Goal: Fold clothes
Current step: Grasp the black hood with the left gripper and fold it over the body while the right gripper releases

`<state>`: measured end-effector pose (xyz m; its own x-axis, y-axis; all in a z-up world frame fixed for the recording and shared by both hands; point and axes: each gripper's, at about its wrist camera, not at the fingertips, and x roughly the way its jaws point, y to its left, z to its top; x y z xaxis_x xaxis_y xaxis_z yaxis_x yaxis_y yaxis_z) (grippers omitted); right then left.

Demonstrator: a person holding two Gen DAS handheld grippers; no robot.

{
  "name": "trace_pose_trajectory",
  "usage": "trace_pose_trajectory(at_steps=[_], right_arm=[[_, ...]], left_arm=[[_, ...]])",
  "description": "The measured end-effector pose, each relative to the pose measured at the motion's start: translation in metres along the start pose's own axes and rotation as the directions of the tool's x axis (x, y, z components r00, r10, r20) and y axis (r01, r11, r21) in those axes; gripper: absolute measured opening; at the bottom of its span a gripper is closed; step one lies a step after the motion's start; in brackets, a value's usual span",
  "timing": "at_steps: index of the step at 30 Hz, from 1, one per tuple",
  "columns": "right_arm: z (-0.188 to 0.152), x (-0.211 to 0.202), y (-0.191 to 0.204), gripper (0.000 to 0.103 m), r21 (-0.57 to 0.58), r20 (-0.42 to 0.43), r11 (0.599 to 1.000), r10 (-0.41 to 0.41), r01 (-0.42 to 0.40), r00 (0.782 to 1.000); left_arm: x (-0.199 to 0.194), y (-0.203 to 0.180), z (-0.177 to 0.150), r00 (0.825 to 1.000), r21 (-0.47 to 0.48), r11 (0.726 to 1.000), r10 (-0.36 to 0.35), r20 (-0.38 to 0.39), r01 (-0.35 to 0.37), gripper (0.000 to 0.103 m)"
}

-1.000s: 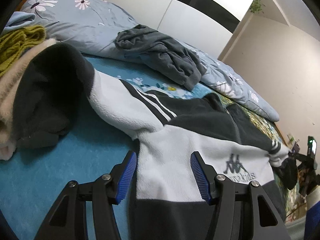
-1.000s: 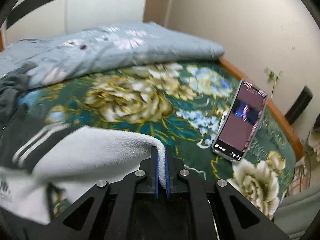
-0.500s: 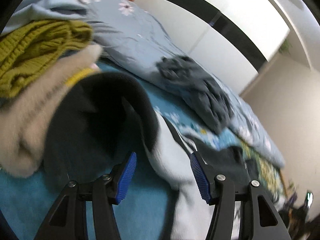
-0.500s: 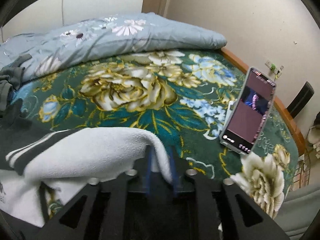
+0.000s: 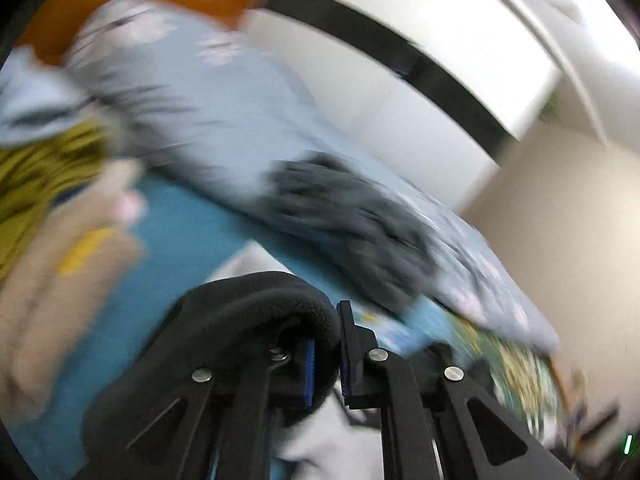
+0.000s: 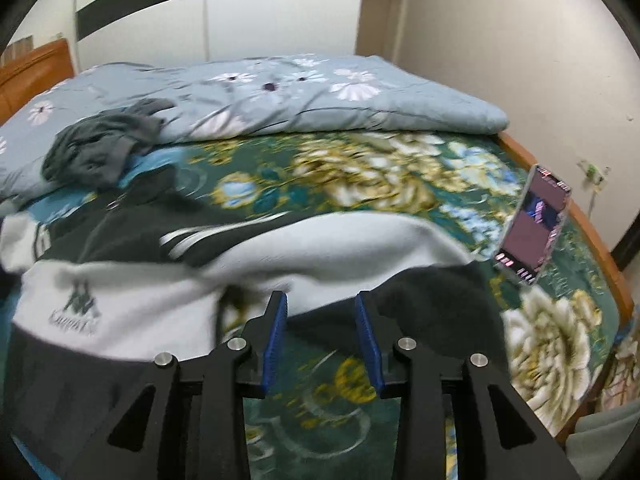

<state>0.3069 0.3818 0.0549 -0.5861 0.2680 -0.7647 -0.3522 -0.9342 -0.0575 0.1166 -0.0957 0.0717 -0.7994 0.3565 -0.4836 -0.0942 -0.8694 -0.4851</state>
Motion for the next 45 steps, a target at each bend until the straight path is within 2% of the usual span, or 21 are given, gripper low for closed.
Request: trace_pose_trajectory(at_steps=[3, 6, 9, 10, 12, 14, 15, 17, 19, 23, 25, 27, 29, 30, 32, 34, 37, 40, 42, 43, 45], right_arm=[[-0.01, -0.001, 0.014, 0.036, 0.009, -0.004, 0.998, 0.066, -0.066, 0.998], [-0.023, 0.006, 0.03, 0.036, 0.036, -0.028, 0.989, 0.143, -0.142, 0.989], [-0.039, 0.016, 0.049, 0.036, 0.043, -0.069, 0.983, 0.182, -0.179, 0.981], [-0.044, 0.018, 0.054, 0.036, 0.046, -0.079, 0.981, 0.192, -0.189, 0.978], [-0.053, 0.021, 0.063, 0.036, 0.051, -0.096, 0.977, 0.213, -0.209, 0.972], [-0.058, 0.02, 0.069, 0.036, 0.049, -0.094, 0.973, 0.227, -0.224, 0.969], [-0.06, 0.02, 0.072, 0.036, 0.046, -0.093, 0.972, 0.232, -0.228, 0.968], [-0.063, 0.02, 0.078, 0.036, 0.039, -0.094, 0.971, 0.237, -0.234, 0.967], [-0.066, 0.021, 0.082, 0.036, 0.032, -0.096, 0.971, 0.241, -0.239, 0.966], [-0.07, 0.023, 0.088, 0.036, 0.026, -0.103, 0.969, 0.249, -0.248, 0.963], [-0.071, 0.025, 0.09, 0.036, 0.032, -0.105, 0.968, 0.252, -0.25, 0.962], [-0.071, 0.025, 0.091, 0.036, 0.04, -0.106, 0.968, 0.25, -0.248, 0.962], [-0.073, 0.026, 0.091, 0.036, 0.047, -0.108, 0.968, 0.251, -0.247, 0.962], [-0.074, 0.026, 0.092, 0.037, 0.048, -0.111, 0.968, 0.25, -0.246, 0.962], [-0.076, 0.027, 0.093, 0.037, 0.046, -0.116, 0.969, 0.247, -0.243, 0.962], [-0.078, 0.027, 0.094, 0.037, 0.041, -0.12, 0.97, 0.242, -0.238, 0.963], [-0.077, 0.027, 0.094, 0.037, 0.039, -0.123, 0.971, 0.239, -0.236, 0.963], [-0.075, 0.028, 0.094, 0.037, 0.041, -0.126, 0.971, 0.237, -0.234, 0.963], [-0.074, 0.028, 0.095, 0.037, 0.042, -0.127, 0.972, 0.236, -0.232, 0.963], [-0.074, 0.028, 0.095, 0.037, 0.042, -0.125, 0.972, 0.235, -0.231, 0.964], [-0.074, 0.028, 0.093, 0.037, 0.048, -0.121, 0.972, 0.236, -0.232, 0.964]], left_arm=[[0.003, -0.055, -0.032, 0.99, 0.172, 0.977, -0.117, -0.079, 0.129, 0.01], [0.027, -0.091, -0.078, 0.949, 0.22, 0.944, -0.188, -0.253, 0.245, 0.01], [0.052, -0.103, -0.113, 0.911, 0.203, 0.946, -0.162, -0.38, 0.253, 0.013], [0.056, -0.102, -0.119, 0.902, 0.184, 0.95, -0.162, -0.4, 0.252, 0.014], [0.06, -0.096, -0.127, 0.888, 0.137, 0.959, -0.168, -0.428, 0.248, 0.025], [0.054, -0.084, -0.129, 0.877, 0.055, 0.963, -0.215, -0.43, 0.264, 0.049], [0.051, -0.078, -0.13, 0.871, 0.014, 0.962, -0.24, -0.428, 0.271, 0.053], [0.04, -0.062, -0.125, 0.879, -0.061, 0.959, -0.279, -0.385, 0.278, 0.064], [0.031, -0.043, -0.119, 0.887, -0.148, 0.947, -0.319, -0.334, 0.285, 0.066], [0.033, -0.003, -0.112, 0.894, -0.333, 0.9, -0.373, -0.25, 0.282, 0.067], [0.038, 0.012, -0.11, 0.893, -0.414, 0.864, -0.397, -0.211, 0.286, 0.067], [0.042, 0.025, -0.111, 0.889, -0.496, 0.815, -0.427, -0.163, 0.3, 0.065], [0.046, 0.033, -0.11, 0.886, -0.542, 0.784, -0.441, -0.141, 0.304, 0.064], [0.048, 0.037, -0.11, 0.885, -0.563, 0.768, -0.447, -0.13, 0.305, 0.058], [0.04, 0.03, -0.097, 0.908, -0.491, 0.821, -0.398, -0.13, 0.29, 0.034], [0.031, 0.023, -0.083, 0.93, -0.411, 0.871, -0.346, -0.126, 0.268, 0.015], [0.018, 0.013, -0.063, 0.958, -0.286, 0.931, -0.267, -0.11, 0.226, 0.011], [0.006, 0.002, -0.043, 0.979, -0.157, 0.972, -0.188, -0.083, 0.174, 0.009], [-0.015, -0.011, -0.019, 0.991, -0.013, 0.99, -0.137, 0.001, 0.137, 0.009], [-0.033, -0.018, -0.004, 0.99, 0.084, 0.991, -0.113, 0.082, 0.106, 0.009], [-0.067, -0.025, 0.013, 0.976, 0.205, 0.979, -0.043, 0.214, -0.001, 0.009]])
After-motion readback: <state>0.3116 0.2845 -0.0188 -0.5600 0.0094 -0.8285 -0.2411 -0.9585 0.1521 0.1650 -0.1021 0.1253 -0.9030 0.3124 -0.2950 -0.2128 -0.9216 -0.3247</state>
